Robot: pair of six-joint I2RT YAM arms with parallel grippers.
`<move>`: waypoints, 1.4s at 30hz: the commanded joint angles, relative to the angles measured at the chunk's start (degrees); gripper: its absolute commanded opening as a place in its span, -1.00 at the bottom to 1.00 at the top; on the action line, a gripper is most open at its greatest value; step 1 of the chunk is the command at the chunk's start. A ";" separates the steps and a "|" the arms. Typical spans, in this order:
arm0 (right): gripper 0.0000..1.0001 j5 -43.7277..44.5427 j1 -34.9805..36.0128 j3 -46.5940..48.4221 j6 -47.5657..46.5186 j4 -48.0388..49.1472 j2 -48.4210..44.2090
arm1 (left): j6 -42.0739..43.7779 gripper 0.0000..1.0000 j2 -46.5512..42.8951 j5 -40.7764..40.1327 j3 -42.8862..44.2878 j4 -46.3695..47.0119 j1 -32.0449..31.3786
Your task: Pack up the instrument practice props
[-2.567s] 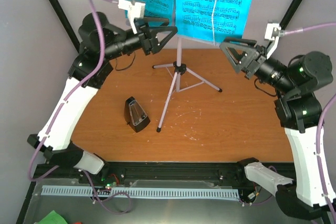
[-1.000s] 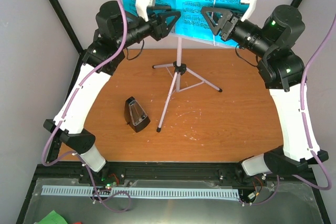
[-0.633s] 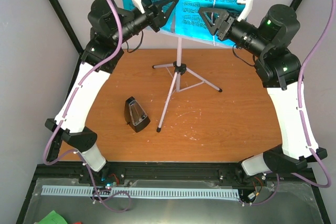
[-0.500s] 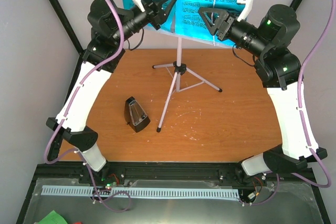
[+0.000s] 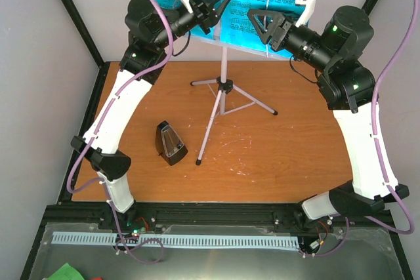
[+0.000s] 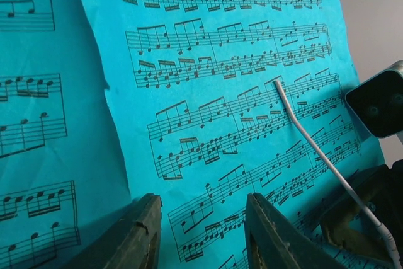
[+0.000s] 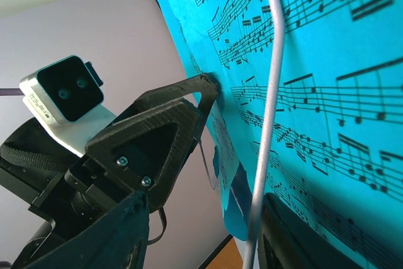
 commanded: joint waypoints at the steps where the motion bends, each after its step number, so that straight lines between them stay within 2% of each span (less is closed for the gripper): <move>1: -0.08 0.27 0.65 1.32 -0.90 -0.26 -0.69 | 1.35 -0.26 -0.87 0.08 1.49 3.40 0.32; 6: -0.11 0.46 0.74 1.20 -1.08 -0.11 -0.66 | 2.45 -0.29 -1.01 0.21 1.60 3.55 0.33; 13: -0.11 0.85 0.77 1.05 -1.39 -0.17 -0.83 | 6.67 -0.23 -2.67 -7.35 1.92 4.14 0.32; 22: -0.11 0.71 0.97 0.85 -1.15 -0.06 -0.61 | 7.00 -0.11 -1.00 -7.45 1.98 5.42 0.30; 30: -0.11 0.73 1.21 0.97 -1.34 0.26 -0.69 | 7.77 -0.09 0.85 -7.02 3.36 5.50 0.32; 36: -0.24 -0.27 1.33 0.83 -2.10 0.90 -0.26 | 7.66 -0.10 1.87 -4.54 3.99 5.44 0.33; 42: -0.26 -0.40 1.39 0.32 -2.70 1.15 -0.56 | 7.73 -0.09 2.64 -3.92 4.37 5.44 0.32</move>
